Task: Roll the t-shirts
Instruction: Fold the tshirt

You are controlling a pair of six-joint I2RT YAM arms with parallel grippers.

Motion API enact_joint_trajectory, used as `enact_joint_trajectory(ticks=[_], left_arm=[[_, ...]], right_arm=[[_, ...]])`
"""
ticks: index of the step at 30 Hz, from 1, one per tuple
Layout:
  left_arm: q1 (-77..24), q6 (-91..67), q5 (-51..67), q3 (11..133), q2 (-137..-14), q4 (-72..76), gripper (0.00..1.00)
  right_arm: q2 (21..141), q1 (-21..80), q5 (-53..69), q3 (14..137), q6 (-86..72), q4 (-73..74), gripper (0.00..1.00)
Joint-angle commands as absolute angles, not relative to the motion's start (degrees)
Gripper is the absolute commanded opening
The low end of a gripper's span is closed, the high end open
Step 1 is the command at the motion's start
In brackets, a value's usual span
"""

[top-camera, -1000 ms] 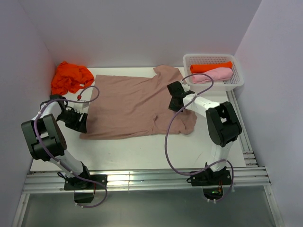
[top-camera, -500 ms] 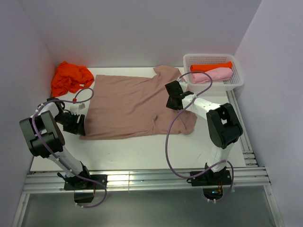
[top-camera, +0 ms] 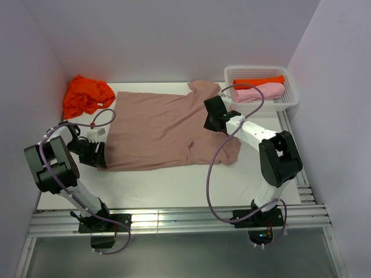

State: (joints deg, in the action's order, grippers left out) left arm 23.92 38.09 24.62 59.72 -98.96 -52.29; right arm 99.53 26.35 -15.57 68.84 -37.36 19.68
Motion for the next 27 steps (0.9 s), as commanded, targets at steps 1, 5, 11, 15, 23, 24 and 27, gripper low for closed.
enact_joint_trajectory(ticks=[1, 5, 11, 15, 23, 24, 27], left_arm=[[23.7, 38.1, 24.2, 57.5, -98.3, -51.1, 0.63], [23.7, 37.4, 25.1, 57.6, -99.5, -49.8, 0.49], [23.6, 36.7, 27.1, 58.4, -99.0, -49.7, 0.18], [23.6, 36.8, 28.0, 58.9, -98.0, -49.9, 0.06], [23.6, 37.0, 28.0, 58.2, -96.8, -49.5, 0.06], [23.7, 37.0, 28.0, 57.9, -96.8, -49.3, 0.06], [23.6, 37.0, 27.9, 57.7, -96.8, -49.1, 0.06]], right_arm=[[96.2, 26.7, -16.9, 69.0, -36.7, 19.6, 0.0], [95.4, 26.7, -16.9, 69.3, -36.9, 20.4, 0.0], [93.1, 26.7, -17.1, 68.2, -37.0, 21.7, 0.0], [93.9, 26.7, -18.0, 69.4, -36.4, 24.0, 0.0], [99.1, 26.0, -17.3, 70.9, -35.0, 24.5, 0.34], [99.8, 25.8, -17.3, 71.1, -34.5, 24.2, 0.35], [102.8, 25.0, -16.4, 71.7, -33.8, 23.6, 0.35]])
